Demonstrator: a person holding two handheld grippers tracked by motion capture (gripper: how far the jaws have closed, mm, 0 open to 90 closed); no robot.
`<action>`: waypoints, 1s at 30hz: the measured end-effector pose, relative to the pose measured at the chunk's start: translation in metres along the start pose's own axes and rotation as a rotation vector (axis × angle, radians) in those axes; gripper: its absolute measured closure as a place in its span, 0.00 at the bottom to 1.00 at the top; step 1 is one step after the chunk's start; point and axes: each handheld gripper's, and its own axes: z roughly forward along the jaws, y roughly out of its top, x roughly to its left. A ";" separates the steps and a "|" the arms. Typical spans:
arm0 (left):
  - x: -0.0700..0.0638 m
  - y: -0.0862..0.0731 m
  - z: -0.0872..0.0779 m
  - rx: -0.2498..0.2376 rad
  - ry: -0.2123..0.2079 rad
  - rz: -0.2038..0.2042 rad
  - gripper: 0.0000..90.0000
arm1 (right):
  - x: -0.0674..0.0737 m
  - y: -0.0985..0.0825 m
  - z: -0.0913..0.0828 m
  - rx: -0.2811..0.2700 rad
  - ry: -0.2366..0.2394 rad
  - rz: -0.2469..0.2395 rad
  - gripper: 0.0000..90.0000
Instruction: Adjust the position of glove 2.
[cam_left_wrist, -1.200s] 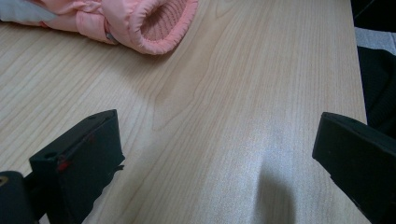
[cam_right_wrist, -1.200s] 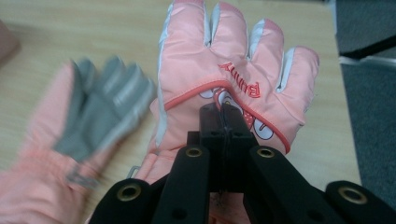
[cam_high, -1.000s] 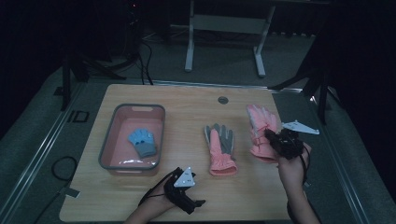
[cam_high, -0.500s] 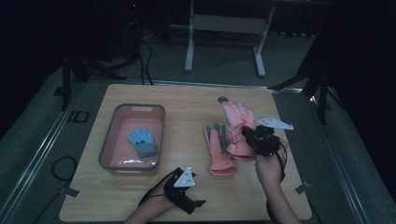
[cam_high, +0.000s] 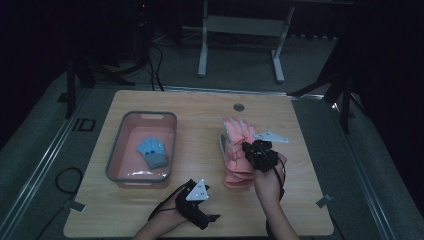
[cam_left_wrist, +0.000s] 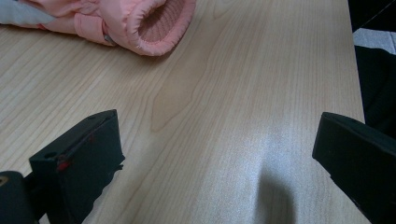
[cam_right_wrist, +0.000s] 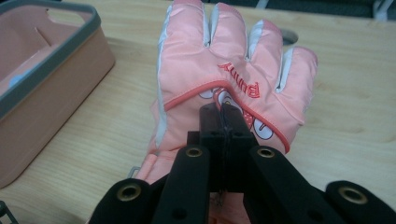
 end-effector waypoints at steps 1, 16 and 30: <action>0.000 0.000 0.000 -0.001 -0.001 -0.001 0.02 | 0.001 -0.002 0.002 0.008 -0.008 -0.006 0.99; 0.000 0.000 0.000 0.005 0.003 -0.002 0.02 | 0.000 -0.030 0.031 0.087 -0.018 0.035 0.99; -0.001 0.000 0.000 0.005 0.003 0.000 0.02 | -0.004 -0.037 0.037 0.094 0.009 0.001 0.90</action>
